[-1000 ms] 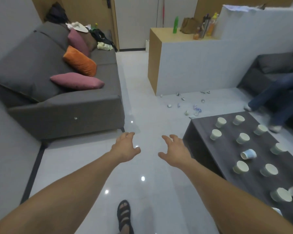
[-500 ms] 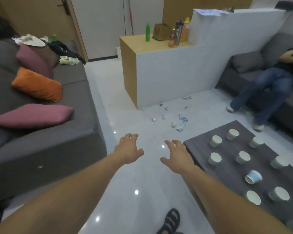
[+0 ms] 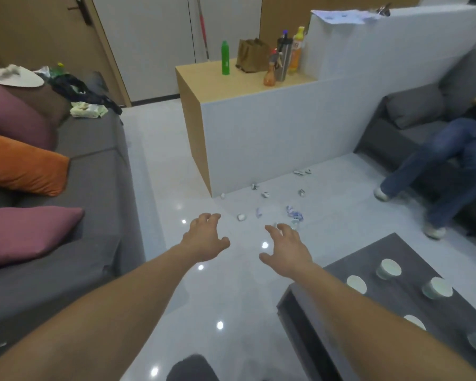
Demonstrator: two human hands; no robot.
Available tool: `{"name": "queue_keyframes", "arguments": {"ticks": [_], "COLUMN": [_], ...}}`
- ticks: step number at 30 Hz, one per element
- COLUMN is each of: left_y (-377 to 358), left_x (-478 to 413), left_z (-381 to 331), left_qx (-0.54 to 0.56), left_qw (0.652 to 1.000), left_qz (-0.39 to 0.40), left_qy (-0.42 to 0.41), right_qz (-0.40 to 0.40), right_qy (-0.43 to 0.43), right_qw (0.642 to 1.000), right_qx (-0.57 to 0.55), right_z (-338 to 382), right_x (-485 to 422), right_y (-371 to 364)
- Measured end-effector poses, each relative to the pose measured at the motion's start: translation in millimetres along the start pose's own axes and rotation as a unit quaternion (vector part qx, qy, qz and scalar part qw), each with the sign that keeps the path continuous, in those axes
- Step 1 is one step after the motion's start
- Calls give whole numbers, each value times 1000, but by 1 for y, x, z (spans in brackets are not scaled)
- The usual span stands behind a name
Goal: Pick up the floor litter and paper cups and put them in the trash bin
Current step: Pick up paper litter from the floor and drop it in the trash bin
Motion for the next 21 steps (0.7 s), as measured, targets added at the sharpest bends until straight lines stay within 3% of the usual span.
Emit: {"name": "queue_keyframes", "arguments": {"ticks": [12, 21], "left_y": [22, 43], "left_x": [-256, -404], "left_z": [-35, -109], "left_qx": [-19, -57], "left_qw": [996, 982], "left_qz": [67, 116], "left_qy": [-63, -135], "right_qz": [3, -6], "right_qy": [-83, -157], "right_qw": [996, 987], "right_qx": [-11, -40], "right_z": [-44, -95], "right_x": [-210, -312], "right_y": [43, 90]}}
Point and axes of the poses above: each hand's wrist, its own x-axis away from the middle knuckle, its own y-axis out of the back of the hand, z = x × y, the point moved 2 cm from there along -x, towards the middle knuckle, and after that the axes turned 3 degrees about -x, right-handed, at the moved point
